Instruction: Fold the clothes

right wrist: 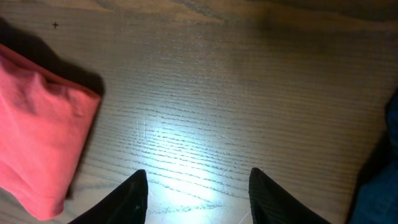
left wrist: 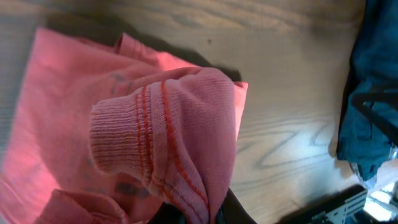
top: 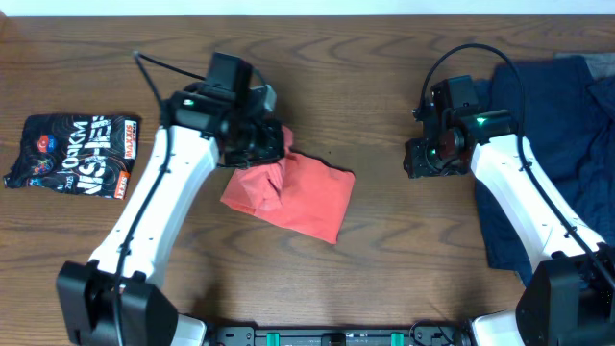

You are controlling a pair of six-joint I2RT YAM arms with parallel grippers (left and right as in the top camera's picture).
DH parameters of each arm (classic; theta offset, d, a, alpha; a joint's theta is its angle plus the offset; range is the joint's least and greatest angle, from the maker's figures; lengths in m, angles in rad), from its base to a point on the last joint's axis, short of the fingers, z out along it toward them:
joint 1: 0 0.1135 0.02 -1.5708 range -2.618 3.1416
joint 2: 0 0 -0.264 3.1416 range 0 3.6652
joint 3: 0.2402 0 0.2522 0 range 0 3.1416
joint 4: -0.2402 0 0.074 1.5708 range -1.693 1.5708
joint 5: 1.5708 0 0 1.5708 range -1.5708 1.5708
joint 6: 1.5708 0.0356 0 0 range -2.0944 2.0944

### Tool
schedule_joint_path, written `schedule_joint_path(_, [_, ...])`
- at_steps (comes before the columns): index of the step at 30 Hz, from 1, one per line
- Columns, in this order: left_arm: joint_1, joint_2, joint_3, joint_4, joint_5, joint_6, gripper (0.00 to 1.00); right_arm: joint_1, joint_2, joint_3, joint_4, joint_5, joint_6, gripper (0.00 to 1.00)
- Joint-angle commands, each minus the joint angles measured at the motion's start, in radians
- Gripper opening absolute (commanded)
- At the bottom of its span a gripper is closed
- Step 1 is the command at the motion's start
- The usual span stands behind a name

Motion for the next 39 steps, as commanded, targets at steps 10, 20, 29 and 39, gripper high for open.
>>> schedule_joint_path(10, [-0.135,0.084,-0.004,0.026,0.007,-0.05,0.1,-0.006,0.002,-0.001,-0.003,0.006,0.011,0.53])
schedule_joint_path(20, [-0.243,0.1,-0.004,0.051,0.028,-0.045,0.61,-0.006,0.002,-0.002,-0.006,0.005,0.011,0.56])
schedule_joint_path(29, [-0.055,0.016,0.022,0.05,0.048,0.092,0.64,0.019,0.002,-0.002,0.025,-0.248,-0.116,0.59])
schedule_joint_path(39, [0.159,0.053,-0.02,0.107,-0.052,0.086,0.63,0.192,0.003,-0.002,0.07,-0.536,-0.236,0.63])
